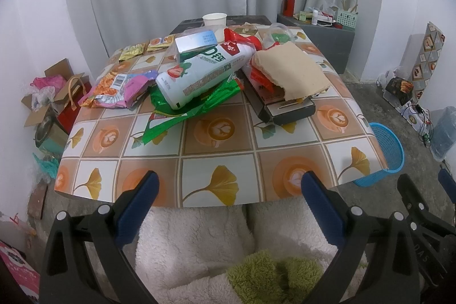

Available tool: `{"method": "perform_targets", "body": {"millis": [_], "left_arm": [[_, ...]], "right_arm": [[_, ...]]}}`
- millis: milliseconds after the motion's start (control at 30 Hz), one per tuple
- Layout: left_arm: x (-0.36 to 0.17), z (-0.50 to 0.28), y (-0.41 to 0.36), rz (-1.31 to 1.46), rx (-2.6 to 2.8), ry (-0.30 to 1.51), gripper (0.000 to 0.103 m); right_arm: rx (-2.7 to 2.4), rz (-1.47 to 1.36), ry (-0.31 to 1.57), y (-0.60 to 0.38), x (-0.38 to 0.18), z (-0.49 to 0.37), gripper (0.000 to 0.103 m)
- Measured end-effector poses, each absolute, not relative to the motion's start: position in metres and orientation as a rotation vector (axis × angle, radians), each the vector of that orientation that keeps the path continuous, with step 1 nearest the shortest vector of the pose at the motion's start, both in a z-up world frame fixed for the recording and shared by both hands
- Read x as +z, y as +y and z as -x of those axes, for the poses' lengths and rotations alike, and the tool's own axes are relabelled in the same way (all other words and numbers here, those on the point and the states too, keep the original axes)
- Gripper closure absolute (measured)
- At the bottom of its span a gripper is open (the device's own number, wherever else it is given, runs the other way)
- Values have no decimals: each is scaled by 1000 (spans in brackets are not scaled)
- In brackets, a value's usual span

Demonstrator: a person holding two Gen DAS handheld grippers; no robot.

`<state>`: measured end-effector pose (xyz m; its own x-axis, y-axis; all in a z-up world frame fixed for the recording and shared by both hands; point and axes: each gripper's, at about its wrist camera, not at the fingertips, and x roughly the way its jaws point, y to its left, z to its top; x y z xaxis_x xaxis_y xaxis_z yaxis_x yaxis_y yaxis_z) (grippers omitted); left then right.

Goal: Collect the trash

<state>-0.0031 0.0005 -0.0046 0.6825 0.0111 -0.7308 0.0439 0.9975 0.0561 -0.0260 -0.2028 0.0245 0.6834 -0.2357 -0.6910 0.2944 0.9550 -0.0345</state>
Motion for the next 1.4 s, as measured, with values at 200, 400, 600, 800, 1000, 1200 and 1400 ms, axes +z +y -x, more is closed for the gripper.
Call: {"method": "perform_targets", "body": {"millis": [200, 400, 600, 800, 1000, 1200, 1400], "left_arm": [[-5, 3, 1, -71, -19, 819, 5], [-4, 3, 0, -71, -19, 820, 5], [-5, 4, 1, -71, -19, 820, 5], [-4, 3, 0, -71, -19, 820, 5], [-4, 3, 0, -71, -19, 821, 5], [-4, 3, 0, -71, -19, 821, 5], [-8, 4, 5, -69, -17, 825, 5]], "right_arm": [[-297, -82, 762, -203, 25, 27, 7], [-297, -83, 762, -204, 27, 28, 7], [-298, -81, 762, -204, 29, 28, 7], [-298, -81, 762, -204, 29, 28, 7], [-298, -83, 762, -204, 30, 28, 7], [-297, -82, 761, -205, 29, 29, 7], [-297, -83, 763, -206, 30, 29, 7]]}}
